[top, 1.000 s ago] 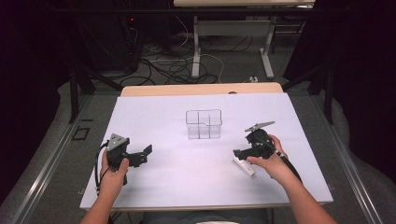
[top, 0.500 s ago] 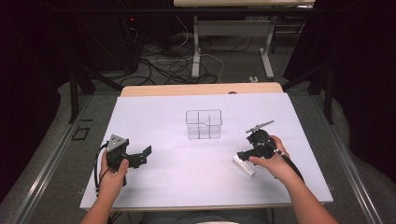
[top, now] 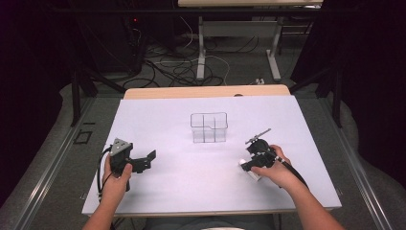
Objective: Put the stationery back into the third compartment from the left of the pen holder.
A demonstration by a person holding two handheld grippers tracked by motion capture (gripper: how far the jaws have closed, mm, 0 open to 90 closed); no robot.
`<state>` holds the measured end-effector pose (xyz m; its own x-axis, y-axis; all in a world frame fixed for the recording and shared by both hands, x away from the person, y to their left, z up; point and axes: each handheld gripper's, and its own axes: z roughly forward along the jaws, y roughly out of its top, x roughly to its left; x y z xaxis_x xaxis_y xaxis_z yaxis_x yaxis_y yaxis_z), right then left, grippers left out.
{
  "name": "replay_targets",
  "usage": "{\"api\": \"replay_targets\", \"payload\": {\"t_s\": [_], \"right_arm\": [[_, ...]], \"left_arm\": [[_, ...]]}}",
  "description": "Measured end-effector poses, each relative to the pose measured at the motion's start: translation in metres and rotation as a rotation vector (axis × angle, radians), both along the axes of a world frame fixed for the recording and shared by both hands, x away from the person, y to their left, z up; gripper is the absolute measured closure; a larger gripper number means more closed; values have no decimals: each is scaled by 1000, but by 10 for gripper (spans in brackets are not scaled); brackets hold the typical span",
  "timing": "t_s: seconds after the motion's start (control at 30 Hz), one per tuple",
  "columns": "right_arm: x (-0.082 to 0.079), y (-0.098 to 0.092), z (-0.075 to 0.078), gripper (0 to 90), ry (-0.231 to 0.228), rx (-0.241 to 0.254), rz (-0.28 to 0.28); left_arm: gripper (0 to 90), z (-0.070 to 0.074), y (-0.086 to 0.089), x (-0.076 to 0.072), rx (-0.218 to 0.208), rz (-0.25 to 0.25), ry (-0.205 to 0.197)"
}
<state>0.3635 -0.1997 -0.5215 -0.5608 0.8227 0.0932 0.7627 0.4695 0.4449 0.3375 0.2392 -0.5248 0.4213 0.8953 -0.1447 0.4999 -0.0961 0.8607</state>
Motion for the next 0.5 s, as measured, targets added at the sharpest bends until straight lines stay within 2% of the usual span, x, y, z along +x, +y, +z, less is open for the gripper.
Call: {"api": "replay_targets", "payload": {"t_s": [0.03, 0.17, 0.27, 0.4, 0.43, 0.5], "right_arm": [[0, 0, 0, 451, 11, -19, 3], [0, 2, -6, 479, 22, 8, 3], [0, 2, -7, 510, 32, -11, 17], [-1, 3, -8, 543, 56, -4, 23], [-1, 3, -6, 567, 85, -35, 26], [-1, 3, -7, 587, 81, -35, 36]], "left_arm": [[7, 0, 0, 0, 1, -1, 0], [7, 0, -1, 0, 2, -2, -2], [7, 0, 0, 0, 3, -1, 1], [7, 0, 0, 0, 1, 0, 6], [7, -1, -1, 0, 3, -1, 8], [7, -1, -1, 0, 4, -2, 5]]}}
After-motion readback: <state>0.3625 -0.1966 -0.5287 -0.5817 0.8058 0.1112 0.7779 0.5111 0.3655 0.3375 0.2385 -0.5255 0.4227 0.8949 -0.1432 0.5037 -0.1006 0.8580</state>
